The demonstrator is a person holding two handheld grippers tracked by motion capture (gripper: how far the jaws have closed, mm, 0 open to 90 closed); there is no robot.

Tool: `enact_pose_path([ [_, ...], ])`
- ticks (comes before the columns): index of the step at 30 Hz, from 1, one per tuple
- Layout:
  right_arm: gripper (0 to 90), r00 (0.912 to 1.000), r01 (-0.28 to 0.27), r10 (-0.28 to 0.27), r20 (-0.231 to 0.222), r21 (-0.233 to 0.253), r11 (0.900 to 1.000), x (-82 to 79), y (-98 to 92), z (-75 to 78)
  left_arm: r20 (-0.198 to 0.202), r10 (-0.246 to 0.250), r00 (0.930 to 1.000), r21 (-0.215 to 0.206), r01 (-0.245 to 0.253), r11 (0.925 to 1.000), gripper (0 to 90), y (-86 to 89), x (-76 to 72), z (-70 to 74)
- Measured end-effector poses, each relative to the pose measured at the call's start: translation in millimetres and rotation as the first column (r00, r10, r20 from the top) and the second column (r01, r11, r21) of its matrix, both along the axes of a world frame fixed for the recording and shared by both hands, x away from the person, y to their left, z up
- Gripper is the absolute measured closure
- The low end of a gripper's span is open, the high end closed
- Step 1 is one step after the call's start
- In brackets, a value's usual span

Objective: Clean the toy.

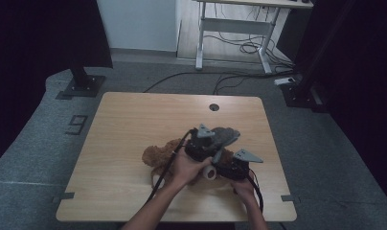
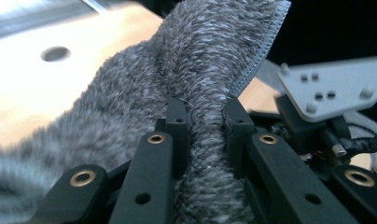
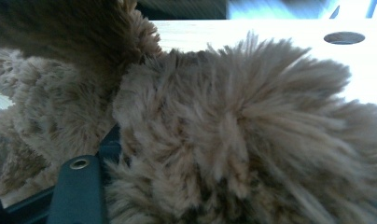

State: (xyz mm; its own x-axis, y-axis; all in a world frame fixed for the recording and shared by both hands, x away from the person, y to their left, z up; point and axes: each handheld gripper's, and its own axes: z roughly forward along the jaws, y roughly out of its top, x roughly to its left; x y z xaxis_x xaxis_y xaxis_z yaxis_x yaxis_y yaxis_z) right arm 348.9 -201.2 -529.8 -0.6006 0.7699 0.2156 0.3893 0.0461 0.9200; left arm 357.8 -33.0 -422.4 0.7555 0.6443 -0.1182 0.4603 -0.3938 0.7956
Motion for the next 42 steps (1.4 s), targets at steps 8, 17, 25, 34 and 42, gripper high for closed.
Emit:
enact_pose_path([
  [8,32.5,1.0,-0.001,0.001,-0.004,0.0,1.0,0.5,-0.7,-0.7,0.007,0.044,0.999,0.042,-0.045,0.9981,76.4,12.6,0.3,-25.5],
  [17,32.3,1.0,0.002,-0.002,0.004,0.001,1.0,0.0,1.1,-0.2,-0.02,0.105,0.9942,-0.007,-0.105,0.9944,76.8,70.8,0.7,-28.9],
  [25,32.3,1.0,0.002,-0.002,0.002,0.009,1.0,0.1,0.0,-1.0,-0.006,0.176,0.9844,-0.095,-0.176,0.9798,76.7,118.8,-6.4,-17.0],
  [34,32.3,1.0,0.003,-0.003,-0.001,0.013,1.0,0.8,-0.4,-1.4,-0.077,0.277,0.9578,-0.11,-0.284,0.9524,76.2,174.4,-4.1,-36.3],
  [42,32.3,1.0,0.003,-0.003,0.002,0.012,1.0,0.4,-0.1,-1.5,-0.109,0.316,0.9426,-0.116,-0.327,0.9377,76.1,200.1,-8.7,-49.2],
])
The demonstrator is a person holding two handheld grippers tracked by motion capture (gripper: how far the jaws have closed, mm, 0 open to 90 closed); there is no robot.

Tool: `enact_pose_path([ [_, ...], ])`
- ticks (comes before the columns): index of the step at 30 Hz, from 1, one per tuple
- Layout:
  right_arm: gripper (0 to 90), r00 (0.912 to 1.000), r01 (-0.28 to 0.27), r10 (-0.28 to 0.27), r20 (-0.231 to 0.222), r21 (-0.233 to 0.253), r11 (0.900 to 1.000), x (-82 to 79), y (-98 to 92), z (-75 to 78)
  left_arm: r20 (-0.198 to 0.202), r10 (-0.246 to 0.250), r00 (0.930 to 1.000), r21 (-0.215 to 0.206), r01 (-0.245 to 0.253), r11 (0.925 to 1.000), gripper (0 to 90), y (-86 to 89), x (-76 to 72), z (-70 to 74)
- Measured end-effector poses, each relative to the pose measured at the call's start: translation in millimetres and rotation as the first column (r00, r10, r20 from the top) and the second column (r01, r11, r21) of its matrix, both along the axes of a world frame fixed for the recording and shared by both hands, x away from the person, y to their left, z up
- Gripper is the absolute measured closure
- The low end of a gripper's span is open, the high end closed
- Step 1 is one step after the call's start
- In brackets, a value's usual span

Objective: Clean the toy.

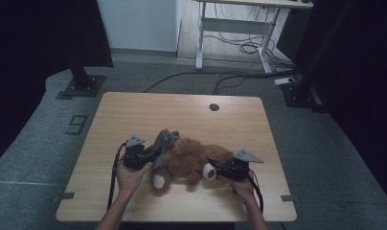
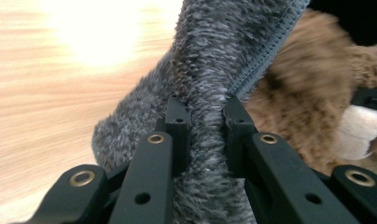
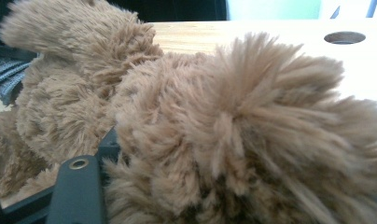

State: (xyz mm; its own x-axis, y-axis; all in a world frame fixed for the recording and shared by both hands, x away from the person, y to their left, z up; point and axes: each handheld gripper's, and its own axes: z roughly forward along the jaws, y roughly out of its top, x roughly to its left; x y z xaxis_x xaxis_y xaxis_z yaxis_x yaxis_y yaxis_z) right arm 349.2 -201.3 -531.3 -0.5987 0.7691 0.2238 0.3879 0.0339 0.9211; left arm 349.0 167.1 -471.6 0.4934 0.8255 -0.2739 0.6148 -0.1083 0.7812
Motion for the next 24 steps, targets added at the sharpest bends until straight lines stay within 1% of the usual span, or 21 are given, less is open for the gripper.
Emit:
enact_pose_path([
  [1,32.3,1.0,0.0,0.0,0.0,0.001,1.0,0.1,0.0,0.0,0.0,0.001,1.0,0.005,-0.001,1.0,76.1,-1.7,-0.2,1.1],
  [3,32.3,1.0,0.002,-0.002,-0.002,0.002,1.0,0.5,-0.3,-0.2,0.015,-0.006,0.9999,0.029,0.005,0.9996,76.1,-10.1,-0.3,6.2],
  [5,32.3,1.0,0.005,-0.005,-0.006,0.008,1.0,1.1,-0.8,-0.6,0.039,-0.036,0.9986,0.034,0.034,0.9988,76.1,-23.7,-0.8,13.7],
  [6,32.3,0.9999,0.007,-0.007,-0.008,0.009,1.0,1.2,-1.1,-0.7,0.055,-0.054,0.997,0.048,0.052,0.9975,76.0,-33.8,-1.2,18.9],
  [7,32.3,0.9999,0.009,-0.008,-0.009,0.011,1.0,1.3,-1.3,-0.9,0.061,-0.067,0.9959,0.047,0.064,0.9968,75.9,-40.2,-1.2,21.7],
  [8,32.3,0.9999,0.008,-0.008,-0.009,0.011,1.0,1.3,-1.4,-1.0,0.06,-0.094,0.9938,0.044,0.091,0.9949,75.8,-50.9,-0.4,25.6],
  [10,32.3,0.9999,0.008,-0.008,-0.008,0.012,1.0,1.2,-1.5,-1.1,0.056,-0.128,0.9902,0.035,0.126,0.9914,75.8,-66.7,1.3,28.5],
  [11,32.3,0.9999,0.008,-0.008,-0.009,0.013,1.0,1.3,-1.6,-1.2,0.055,-0.143,0.9882,0.037,0.141,0.9893,75.8,-76.0,2.2,29.1],
  [13,32.3,0.9999,0.008,-0.007,-0.009,0.013,1.0,1.3,-1.8,-1.3,0.053,-0.159,0.9859,0.077,0.154,0.985,75.7,-92.7,4.4,26.8],
  [15,32.3,0.9999,0.007,-0.007,-0.009,0.013,1.0,1.2,-1.9,-1.3,0.05,-0.158,0.9861,0.111,0.152,0.9822,75.8,-101.0,5.9,20.7],
  [16,32.3,0.9999,0.007,-0.007,-0.009,0.012,1.0,1.2,-2.0,-1.4,0.06,-0.155,0.9861,0.119,0.148,0.9819,75.8,-100.9,5.3,18.4],
  [18,32.3,1.0,0.005,-0.005,-0.008,0.011,1.0,1.1,-2.0,-1.4,0.064,-0.149,0.9868,0.109,0.142,0.9839,76.0,-93.0,4.1,15.4],
  [19,32.3,1.0,0.003,-0.003,-0.007,0.009,1.0,1.1,-2.0,-1.2,0.062,-0.143,0.9878,0.094,0.137,0.9861,76.1,-86.7,3.6,14.3],
  [21,32.2,1.0,0.001,-0.001,-0.005,0.007,1.0,1.1,-1.7,-1.0,0.062,-0.12,0.9908,0.08,0.115,0.9901,76.1,-71.4,1.8,13.2],
  [22,32.3,1.0,0.0,0.0,-0.005,0.007,1.0,1.1,-1.7,-1.0,0.062,-0.106,0.9924,0.077,0.101,0.9919,76.1,-63.2,0.9,13.1],
  [24,32.3,1.0,0.0,0.0,-0.005,0.007,1.0,1.0,-1.7,-0.9,0.062,-0.07,0.9956,0.085,0.065,0.9943,76.1,-46.6,-0.8,12.9],
])
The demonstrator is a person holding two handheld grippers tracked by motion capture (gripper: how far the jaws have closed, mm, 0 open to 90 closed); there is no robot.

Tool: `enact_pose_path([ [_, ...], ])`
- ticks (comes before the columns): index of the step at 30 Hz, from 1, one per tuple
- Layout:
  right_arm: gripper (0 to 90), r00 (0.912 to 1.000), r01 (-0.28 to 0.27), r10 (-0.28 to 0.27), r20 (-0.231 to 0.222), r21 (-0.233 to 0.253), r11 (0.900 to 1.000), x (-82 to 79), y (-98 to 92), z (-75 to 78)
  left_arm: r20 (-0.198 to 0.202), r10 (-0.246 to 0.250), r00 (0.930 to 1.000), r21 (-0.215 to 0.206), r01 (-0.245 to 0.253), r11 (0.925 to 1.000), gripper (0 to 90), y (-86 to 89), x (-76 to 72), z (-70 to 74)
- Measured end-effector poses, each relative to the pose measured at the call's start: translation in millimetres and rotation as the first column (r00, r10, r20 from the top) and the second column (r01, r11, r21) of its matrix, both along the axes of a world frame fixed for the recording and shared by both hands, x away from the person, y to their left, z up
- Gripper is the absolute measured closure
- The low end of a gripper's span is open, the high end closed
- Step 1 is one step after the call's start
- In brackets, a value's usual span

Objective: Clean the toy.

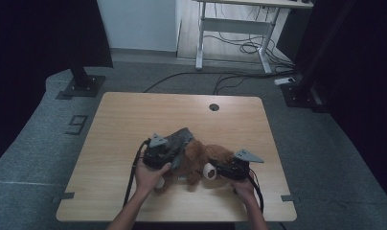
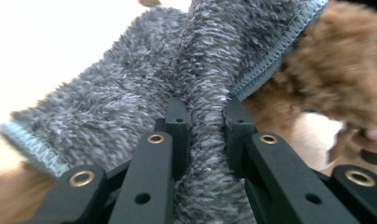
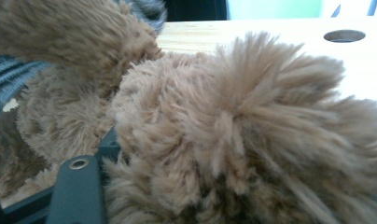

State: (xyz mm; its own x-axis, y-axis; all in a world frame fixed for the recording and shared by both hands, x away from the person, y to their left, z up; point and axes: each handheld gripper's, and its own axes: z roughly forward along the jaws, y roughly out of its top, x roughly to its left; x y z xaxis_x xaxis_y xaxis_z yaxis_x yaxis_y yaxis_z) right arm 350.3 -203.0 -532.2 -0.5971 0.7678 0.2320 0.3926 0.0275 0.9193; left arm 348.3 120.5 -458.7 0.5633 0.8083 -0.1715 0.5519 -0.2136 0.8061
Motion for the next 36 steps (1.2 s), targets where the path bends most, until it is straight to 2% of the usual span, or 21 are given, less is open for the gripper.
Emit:
enact_pose_path([
  [4,32.3,1.0,0.0,0.0,0.0,-0.001,1.0,-0.2,0.0,0.1,-0.03,0.059,0.9978,0.001,-0.059,0.9983,76.0,34.2,-1.0,-7.7],
  [6,32.3,1.0,0.0,0.0,0.001,-0.001,1.0,-0.3,0.1,0.1,-0.051,0.08,0.9955,-0.013,-0.08,0.9967,75.9,48.1,-1.3,-13.5],
  [8,32.3,1.0,0.001,-0.001,0.002,-0.002,1.0,-0.4,0.4,0.1,-0.065,0.102,0.9927,-0.032,-0.104,0.9941,75.7,57.4,-1.3,-15.1],
  [10,32.3,1.0,0.002,-0.002,0.001,0.0,1.0,-0.4,0.4,0.1,-0.053,0.104,0.9932,-0.049,-0.106,0.9931,75.8,58.8,-1.4,-8.7],
  [14,32.3,1.0,0.003,-0.003,0.004,0.003,1.0,-0.3,0.0,-0.5,-0.012,0.073,0.9972,-0.054,-0.074,0.9958,75.5,42.7,3.4,14.7],
  [17,32.4,0.9999,0.002,-0.002,0.011,-0.003,1.0,-0.7,0.3,-0.3,-0.024,0.021,0.9995,-0.093,-0.023,0.9954,75.4,21.8,13.3,27.2],
  [20,32.3,0.9999,0.0,0.0,0.015,-0.007,1.0,-1.1,0.4,-0.1,-0.035,-0.025,0.9991,-0.087,0.022,0.9959,75.4,-6.0,22.5,30.9],
  [23,32.3,0.9999,-0.004,0.004,0.017,-0.008,1.0,-1.1,0.1,0.0,-0.063,-0.062,0.9961,-0.068,0.058,0.996,75.4,-30.6,29.6,25.1],
  [25,32.2,0.9998,-0.007,0.008,0.021,-0.01,1.0,-1.2,-0.1,-0.1,-0.097,-0.076,0.9924,-0.055,0.071,0.996,75.2,-40.9,32.8,16.3],
  [26,32.0,0.9997,-0.01,0.01,0.024,-0.011,1.0,-1.1,-0.4,-0.2,-0.093,-0.077,0.9927,-0.036,0.074,0.9966,75.0,-45.4,32.0,10.7],
  [29,30.1,0.9995,-0.018,0.018,0.025,-0.013,1.0,-1.2,-0.8,0.0,-0.059,-0.067,0.996,-0.014,0.066,0.9977,75.4,-48.8,25.1,1.9],
  [32,21.5,0.9995,-0.029,0.029,0.016,-0.013,1.0,-1.8,-1.2,2.5,-0.05,-0.07,0.9963,-0.012,0.069,0.9975,76.2,-46.0,17.9,-3.7],
  [36,11.6,0.9992,-0.028,0.028,-0.028,-0.006,1.0,-4.3,-1.8,12.0,-0.014,-0.07,0.9974,0.004,0.071,0.9975,76.7,-43.8,4.1,-9.6],
])
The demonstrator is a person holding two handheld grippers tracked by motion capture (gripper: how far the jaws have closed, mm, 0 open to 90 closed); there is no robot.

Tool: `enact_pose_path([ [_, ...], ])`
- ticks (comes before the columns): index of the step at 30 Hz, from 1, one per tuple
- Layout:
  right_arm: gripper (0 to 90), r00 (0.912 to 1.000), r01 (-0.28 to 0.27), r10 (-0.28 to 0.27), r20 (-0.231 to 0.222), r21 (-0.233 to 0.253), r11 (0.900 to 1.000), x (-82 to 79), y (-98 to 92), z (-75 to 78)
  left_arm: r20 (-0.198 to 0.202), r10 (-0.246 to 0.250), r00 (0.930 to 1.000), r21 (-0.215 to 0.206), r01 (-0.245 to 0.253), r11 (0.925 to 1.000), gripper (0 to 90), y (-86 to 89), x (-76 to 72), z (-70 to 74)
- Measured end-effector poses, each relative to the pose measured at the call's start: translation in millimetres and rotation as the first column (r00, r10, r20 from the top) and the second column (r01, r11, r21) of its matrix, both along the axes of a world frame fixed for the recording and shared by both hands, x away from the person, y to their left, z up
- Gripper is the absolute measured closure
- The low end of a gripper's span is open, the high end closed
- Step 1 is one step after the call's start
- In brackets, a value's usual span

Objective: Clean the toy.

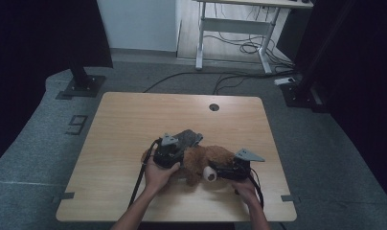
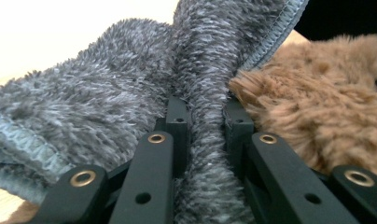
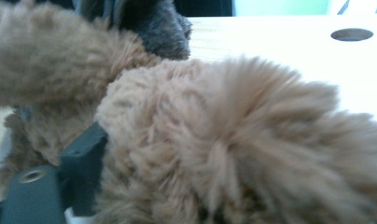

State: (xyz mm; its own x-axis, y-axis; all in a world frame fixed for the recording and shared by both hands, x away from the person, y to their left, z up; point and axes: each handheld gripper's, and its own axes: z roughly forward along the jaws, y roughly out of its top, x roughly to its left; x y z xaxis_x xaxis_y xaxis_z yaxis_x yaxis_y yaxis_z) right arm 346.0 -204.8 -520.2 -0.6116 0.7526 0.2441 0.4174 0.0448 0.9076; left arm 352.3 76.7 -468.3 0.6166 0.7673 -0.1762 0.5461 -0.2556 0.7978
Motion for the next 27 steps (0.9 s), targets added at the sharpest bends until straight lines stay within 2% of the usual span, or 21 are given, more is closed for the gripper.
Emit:
enact_pose_path([
  [3,10.1,1.0,-0.008,0.008,0.0,0.049,0.999,-1.4,-6.2,12.2,0.003,-0.002,1.0,-0.027,0.002,0.9996,76.8,4.2,-7.8,-2.7],
  [7,9.9,1.0,0.009,-0.009,-0.001,0.083,0.996,2.2,-11.4,33.6,0.017,-0.015,0.9997,-0.054,0.016,0.9984,76.8,7.3,-20.0,-6.6],
  [10,7.2,0.9986,0.025,-0.023,-0.047,0.049,0.999,11.5,-9.4,43.6,0.022,-0.022,0.9995,-0.075,0.024,0.9969,76.7,10.2,-26.3,-8.1],
  [12,4.3,0.9946,0.003,-0.003,-0.103,0.002,1.0,15.1,-4.2,41.4,0.025,-0.025,0.9994,-0.088,0.027,0.9958,76.6,12.8,-29.9,-9.2],
  [14,0.9,0.9889,-0.026,0.017,-0.148,-0.058,0.998,11.9,1.3,34.1,0.025,-0.029,0.9993,-0.104,0.031,0.9941,76.5,15.0,-33.0,-10.5],
  [18,0.0,0.9728,-0.047,0.035,-0.229,-0.047,0.998,2.1,-1.4,15.5,0.017,-0.042,0.999,-0.137,0.044,0.9896,76.4,19.5,-36.7,-10.2],
  [21,0.0,0.9535,-0.06,0.046,-0.298,-0.038,0.997,-0.1,-2.1,3.8,-0.006,-0.052,0.9986,-0.178,0.05,0.9828,75.9,26.9,-37.7,-6.2],
  [22,0.0,0.9506,-0.068,0.052,-0.306,-0.043,0.997,-0.8,-0.8,0.9,-0.013,-0.051,0.9986,-0.189,0.048,0.9808,75.6,31.1,-37.6,-3.7],
  [24,0.0,0.9454,-0.086,0.068,-0.319,-0.044,0.995,-1.2,1.7,-3.1,0.002,-0.019,0.9998,-0.195,0.019,0.9806,75.2,42.8,-37.2,2.7],
  [25,0.0,0.9444,-0.087,0.069,-0.322,-0.042,0.995,-1.1,1.9,-4.2,0.015,0.018,0.9997,-0.19,-0.015,0.9818,75.0,52.6,-35.8,6.9],
  [27,2.5,0.9423,-0.097,0.081,-0.325,-0.034,0.995,-1.6,0.5,-5.8,0.007,0.058,0.9983,-0.19,-0.056,0.9802,74.9,68.0,-31.0,10.2],
])
